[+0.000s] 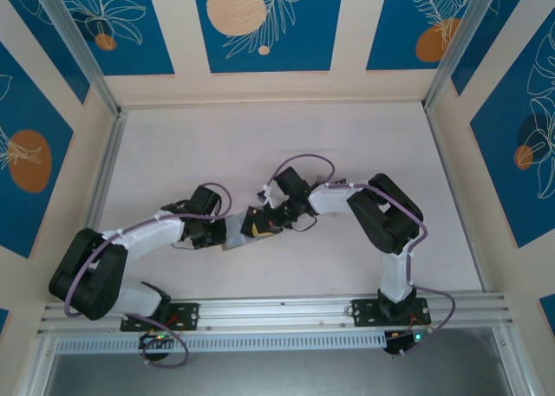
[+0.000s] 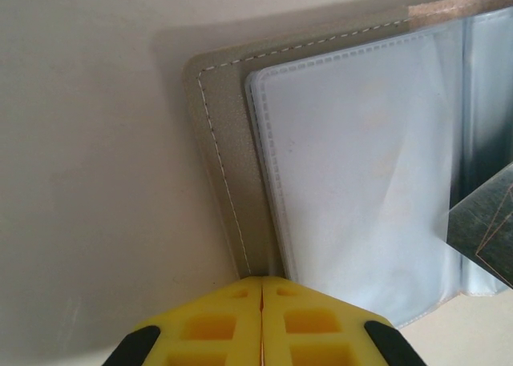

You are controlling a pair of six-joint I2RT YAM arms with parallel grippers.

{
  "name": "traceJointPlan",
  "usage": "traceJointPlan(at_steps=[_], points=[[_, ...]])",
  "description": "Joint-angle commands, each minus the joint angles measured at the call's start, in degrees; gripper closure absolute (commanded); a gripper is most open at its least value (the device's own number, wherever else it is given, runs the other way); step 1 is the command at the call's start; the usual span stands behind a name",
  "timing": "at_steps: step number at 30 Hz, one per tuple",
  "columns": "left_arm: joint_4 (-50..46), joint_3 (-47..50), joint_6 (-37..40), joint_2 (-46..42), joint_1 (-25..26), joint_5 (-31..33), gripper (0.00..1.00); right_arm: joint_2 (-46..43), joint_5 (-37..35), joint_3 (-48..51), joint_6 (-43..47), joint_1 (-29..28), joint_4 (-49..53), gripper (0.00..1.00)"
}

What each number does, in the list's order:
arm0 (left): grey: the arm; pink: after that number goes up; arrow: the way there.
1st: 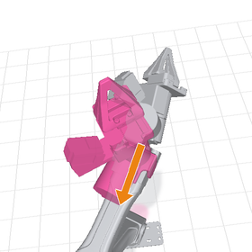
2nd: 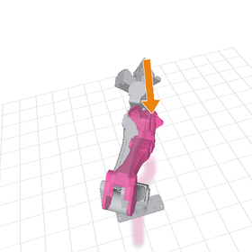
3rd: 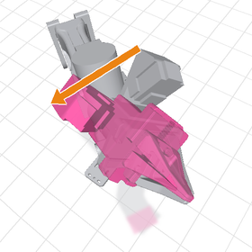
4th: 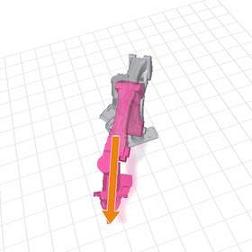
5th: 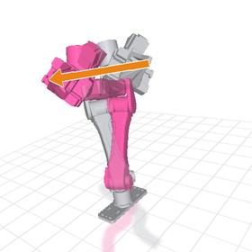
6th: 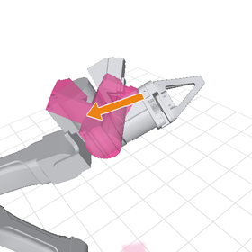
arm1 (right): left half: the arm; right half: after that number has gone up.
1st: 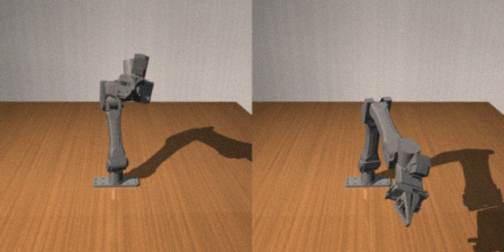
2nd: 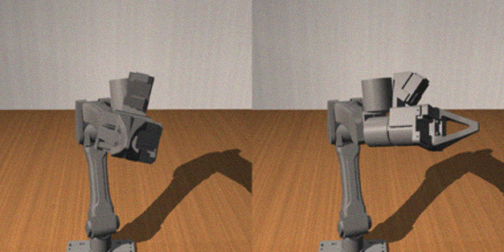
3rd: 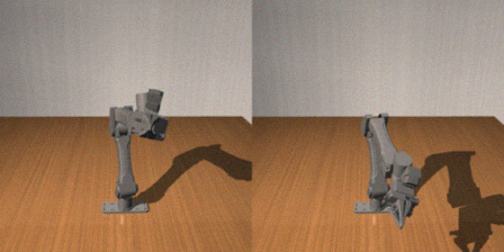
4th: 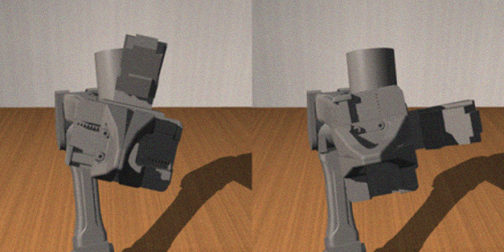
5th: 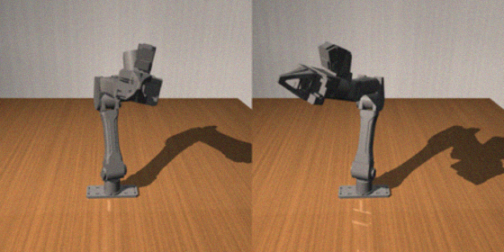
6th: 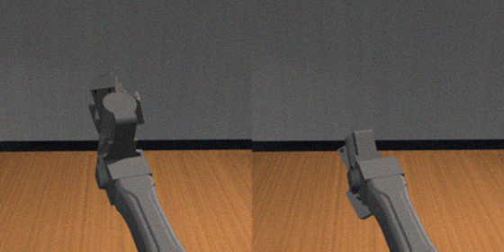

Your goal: Put the credit cards into the card holder

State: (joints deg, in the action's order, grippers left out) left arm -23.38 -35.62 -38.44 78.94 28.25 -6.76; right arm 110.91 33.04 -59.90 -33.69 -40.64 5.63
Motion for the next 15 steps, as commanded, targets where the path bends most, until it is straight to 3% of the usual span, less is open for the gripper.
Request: traceJointPlan(at_steps=[1,10,15], points=[[1.22,2.28,0.98,2.45,-0.57,1.23,0.93,0.84,1.47,-0.78,-0.19,-0.4,1.58,1.0],[1.82,2.64,1.08,2.36,-0.56,0.61,0.93,5.3,3.42,-4.27,0.66,-1.8,2.03,1.0],[2.02,2.62,1.22,2.54,-0.56,0.61,0.93,6.11,2.06,-6.43,4.28,-2.34,8.11,1.0]])
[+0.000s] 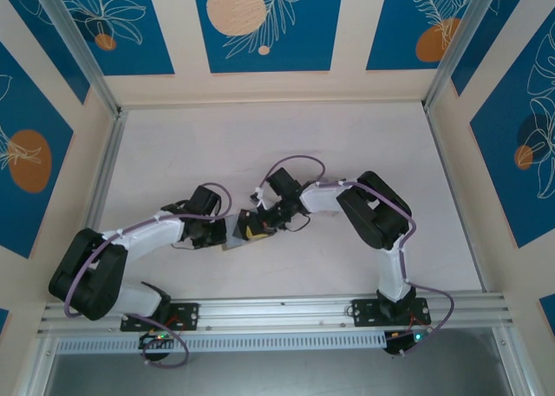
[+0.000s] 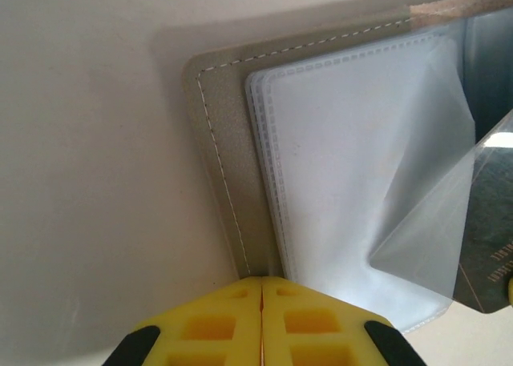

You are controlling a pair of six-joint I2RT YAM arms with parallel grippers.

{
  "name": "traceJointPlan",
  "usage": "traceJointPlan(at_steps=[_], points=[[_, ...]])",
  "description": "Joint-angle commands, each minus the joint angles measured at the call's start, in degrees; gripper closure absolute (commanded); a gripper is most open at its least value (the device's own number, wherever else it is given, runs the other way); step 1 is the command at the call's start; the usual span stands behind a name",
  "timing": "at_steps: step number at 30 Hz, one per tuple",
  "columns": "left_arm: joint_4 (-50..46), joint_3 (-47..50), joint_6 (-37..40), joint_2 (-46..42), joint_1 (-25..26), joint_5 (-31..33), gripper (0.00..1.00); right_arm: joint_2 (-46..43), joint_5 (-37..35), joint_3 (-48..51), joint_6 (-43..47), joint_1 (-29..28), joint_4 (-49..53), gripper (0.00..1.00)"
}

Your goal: Put the credit cards into the card holder

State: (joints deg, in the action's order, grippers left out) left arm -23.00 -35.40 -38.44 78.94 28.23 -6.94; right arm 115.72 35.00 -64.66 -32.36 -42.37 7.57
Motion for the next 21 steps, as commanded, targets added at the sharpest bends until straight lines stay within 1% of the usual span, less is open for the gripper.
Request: traceJointPlan(at_steps=[1,4,7,12,18,21], points=[[1.59,2.4,1.26,2.54,-0.54,0.87,0.93,1.21,-0.54,-2.0,3.74,-0.56,7.83,1.0],[1.4,2.21,1.65,2.7,-0.54,1.05,0.93,1.15,-1.57,-3.51,6.08,-0.61,14.03,1.0],[1.64,2.23,2.03,2.96,-0.54,1.05,0.93,1.33,-0.83,-3.56,7.22,-0.61,16.51,1.0],[1.91,1.68,2.91,3.84,-0.54,0.46,0.93,5.07,0.55,-6.44,9.58,-1.43,20.23,1.0],[1.35,0.91,4.4,4.38,-0.54,0.08,0.93,8.69,0.09,-12.35,11.44,-2.45,25.35,1.0],[0.87,0.59,4.9,4.38,-0.54,0.26,0.93,9.69,-0.53,-13.71,11.44,-2.45,27.82,1.0]])
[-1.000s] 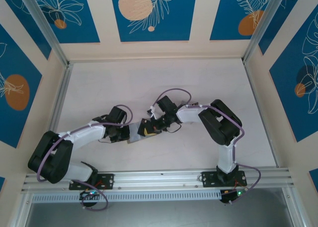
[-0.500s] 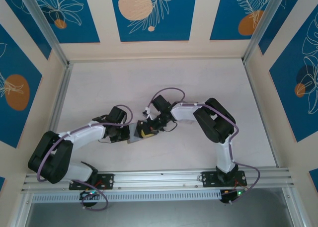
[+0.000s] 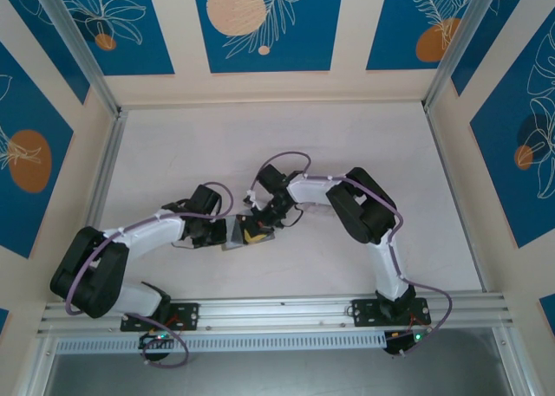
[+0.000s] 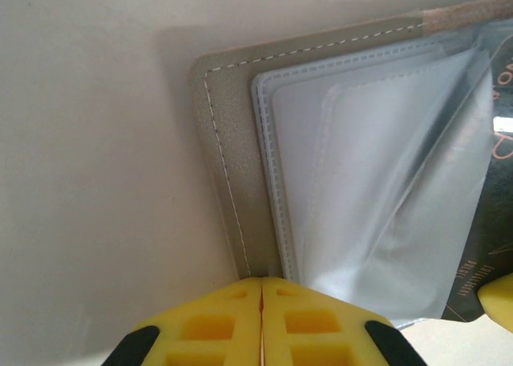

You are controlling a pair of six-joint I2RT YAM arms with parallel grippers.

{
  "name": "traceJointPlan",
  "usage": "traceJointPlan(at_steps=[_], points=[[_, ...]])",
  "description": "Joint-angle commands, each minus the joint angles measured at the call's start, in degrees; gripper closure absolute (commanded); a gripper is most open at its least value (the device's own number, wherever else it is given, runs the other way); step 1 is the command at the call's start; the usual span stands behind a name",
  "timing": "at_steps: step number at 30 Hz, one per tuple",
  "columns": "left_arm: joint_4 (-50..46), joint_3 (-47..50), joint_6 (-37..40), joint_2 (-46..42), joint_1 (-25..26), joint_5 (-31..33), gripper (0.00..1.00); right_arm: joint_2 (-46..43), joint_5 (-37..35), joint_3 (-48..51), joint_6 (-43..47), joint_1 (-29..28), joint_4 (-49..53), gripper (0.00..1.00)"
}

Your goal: Put the credit cards into the card holder

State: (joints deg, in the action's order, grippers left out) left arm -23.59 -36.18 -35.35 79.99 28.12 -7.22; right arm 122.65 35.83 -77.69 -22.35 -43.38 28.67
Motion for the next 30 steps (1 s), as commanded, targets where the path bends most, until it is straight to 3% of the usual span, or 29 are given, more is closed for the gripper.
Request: traceJointPlan(at_steps=[1,14,21,30], points=[[1.52,1.33,1.89,3.25,-0.43,0.59,0.93,2.86,-1.38,-0.78,1.41,-1.45,7.39,1.0],[1.51,0.59,4.48,3.97,-0.61,0.28,0.93,2.51,-1.65,-0.64,2.76,-0.92,15.24,1.0],[1.53,-0.73,6.85,5.12,-1.04,-0.71,0.93,4.65,-2.51,-5.74,5.46,-1.1,22.47,1.0],[2.59,-1.15,7.16,6.15,-1.22,-1.56,0.93,6.14,-2.7,-5.63,5.42,-2.15,24.81,1.0]])
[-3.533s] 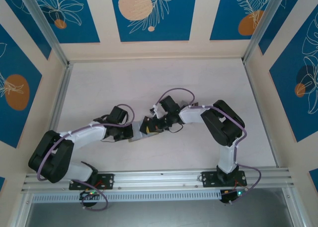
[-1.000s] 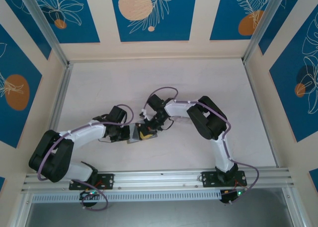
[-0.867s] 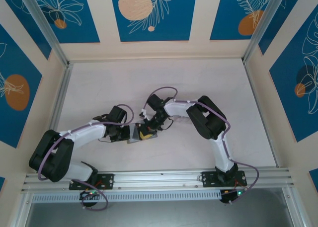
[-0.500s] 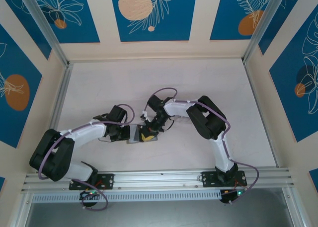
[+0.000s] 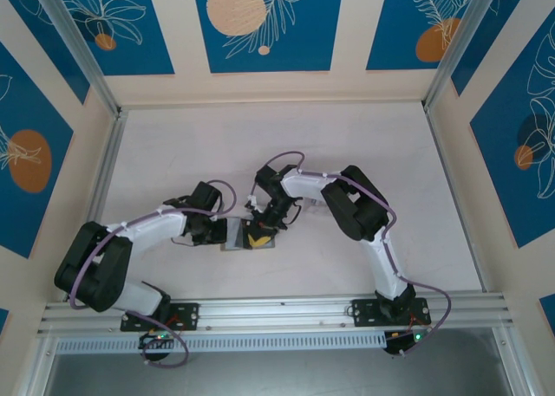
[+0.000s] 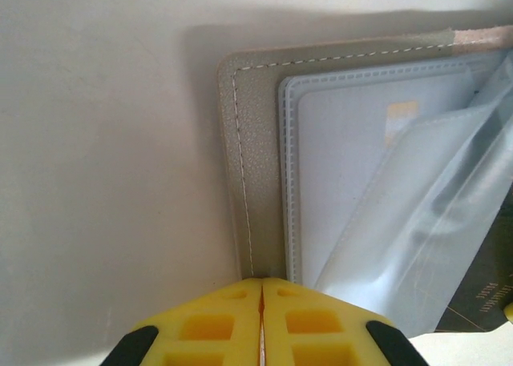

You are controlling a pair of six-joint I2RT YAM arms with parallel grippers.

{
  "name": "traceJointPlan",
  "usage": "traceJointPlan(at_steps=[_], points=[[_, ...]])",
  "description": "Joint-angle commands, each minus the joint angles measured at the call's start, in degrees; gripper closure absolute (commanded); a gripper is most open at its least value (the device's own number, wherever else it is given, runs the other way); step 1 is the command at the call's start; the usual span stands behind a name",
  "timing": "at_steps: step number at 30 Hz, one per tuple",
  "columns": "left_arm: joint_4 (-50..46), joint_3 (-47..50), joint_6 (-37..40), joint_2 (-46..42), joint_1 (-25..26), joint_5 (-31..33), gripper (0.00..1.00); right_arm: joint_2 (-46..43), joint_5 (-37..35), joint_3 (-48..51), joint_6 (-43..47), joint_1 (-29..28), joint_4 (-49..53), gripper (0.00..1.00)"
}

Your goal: Put the credit cards into the card holder

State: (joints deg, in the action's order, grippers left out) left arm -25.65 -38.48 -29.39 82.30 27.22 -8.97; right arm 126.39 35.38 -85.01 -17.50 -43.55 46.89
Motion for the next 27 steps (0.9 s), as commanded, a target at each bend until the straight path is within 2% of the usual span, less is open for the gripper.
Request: traceJointPlan(at_steps=[1,12,23,27], points=[[4.72,1.13,1.19,3.91,-0.33,0.1,0.93,2.22,-2.41,2.14,0.47,-2.06,6.47,1.0],[5.81,1.15,1.54,3.81,-0.25,-1.3,0.92,3.06,-6.98,-1.34,0.91,-1.57,9.87,1.0],[7.65,1.62,0.77,4.84,-0.07,-2.35,0.92,3.87,-5.38,-6.86,-0.65,-2.77,8.57,1.0],[7.91,1.79,0.76,4.97,-0.06,-2.37,0.92,3.19,-4.67,-8.23,-0.28,-2.51,8.61,0.95]])
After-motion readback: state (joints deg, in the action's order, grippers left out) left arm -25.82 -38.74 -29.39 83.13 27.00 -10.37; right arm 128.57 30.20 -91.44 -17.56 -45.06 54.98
